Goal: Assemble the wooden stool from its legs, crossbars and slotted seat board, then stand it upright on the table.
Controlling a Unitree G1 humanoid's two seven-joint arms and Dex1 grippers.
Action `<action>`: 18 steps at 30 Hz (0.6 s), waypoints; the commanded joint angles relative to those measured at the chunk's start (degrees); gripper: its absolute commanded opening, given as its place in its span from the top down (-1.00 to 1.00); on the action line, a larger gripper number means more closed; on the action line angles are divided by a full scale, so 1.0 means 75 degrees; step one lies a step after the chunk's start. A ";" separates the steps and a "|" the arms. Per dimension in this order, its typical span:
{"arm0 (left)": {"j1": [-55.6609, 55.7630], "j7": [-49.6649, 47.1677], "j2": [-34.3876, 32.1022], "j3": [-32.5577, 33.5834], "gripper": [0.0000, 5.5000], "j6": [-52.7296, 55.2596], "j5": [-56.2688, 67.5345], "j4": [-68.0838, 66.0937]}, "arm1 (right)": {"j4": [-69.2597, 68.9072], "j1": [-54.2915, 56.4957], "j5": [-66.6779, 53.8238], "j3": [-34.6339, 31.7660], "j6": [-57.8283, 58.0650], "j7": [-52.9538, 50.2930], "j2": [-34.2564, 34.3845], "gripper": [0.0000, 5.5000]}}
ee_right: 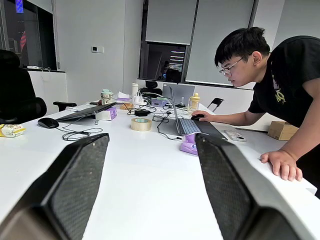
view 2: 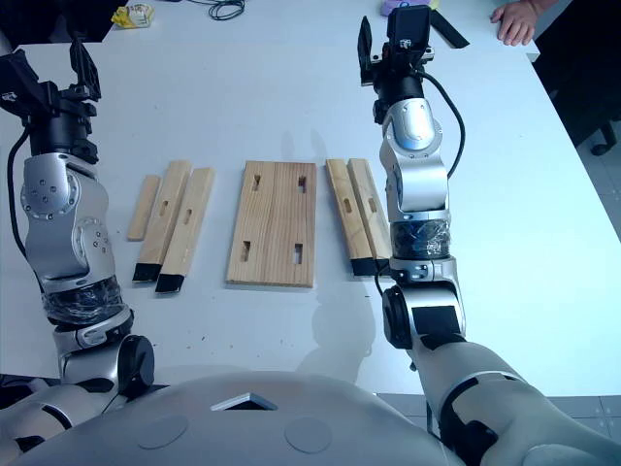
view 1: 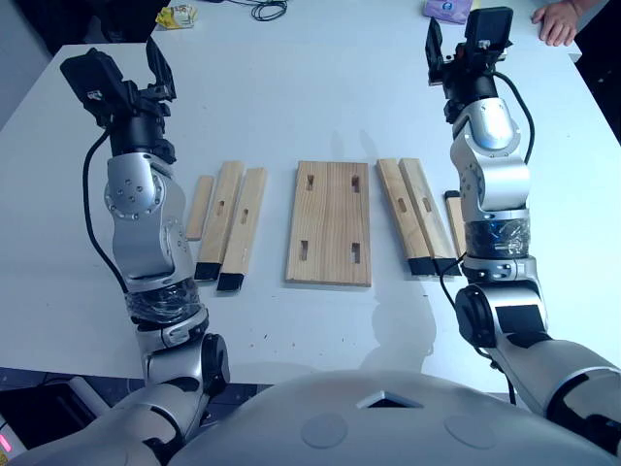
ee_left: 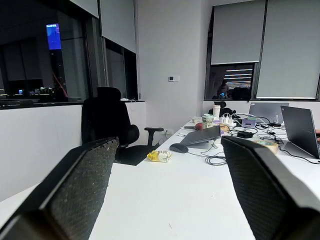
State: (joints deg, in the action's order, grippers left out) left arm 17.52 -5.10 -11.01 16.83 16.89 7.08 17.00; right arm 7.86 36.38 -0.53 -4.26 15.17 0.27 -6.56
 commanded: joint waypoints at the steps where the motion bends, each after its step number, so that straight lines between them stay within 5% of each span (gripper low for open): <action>1: -0.0061 -0.0075 0.0010 0.0045 -0.40 0.0046 -0.0034 0.0085 | 0.0036 0.0094 -0.0012 0.0012 0.0013 0.0034 -0.0028 -0.15; 18: -0.0139 0.0242 0.0165 0.0042 -0.40 0.0605 0.0652 0.0224 | -0.0076 -0.0037 -0.0116 0.0017 0.0528 0.0035 0.0060 -0.15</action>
State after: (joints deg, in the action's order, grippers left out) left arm 16.52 -4.20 -9.82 17.00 19.62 10.40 18.32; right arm 7.74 36.56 -0.65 -3.99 16.79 0.29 -6.49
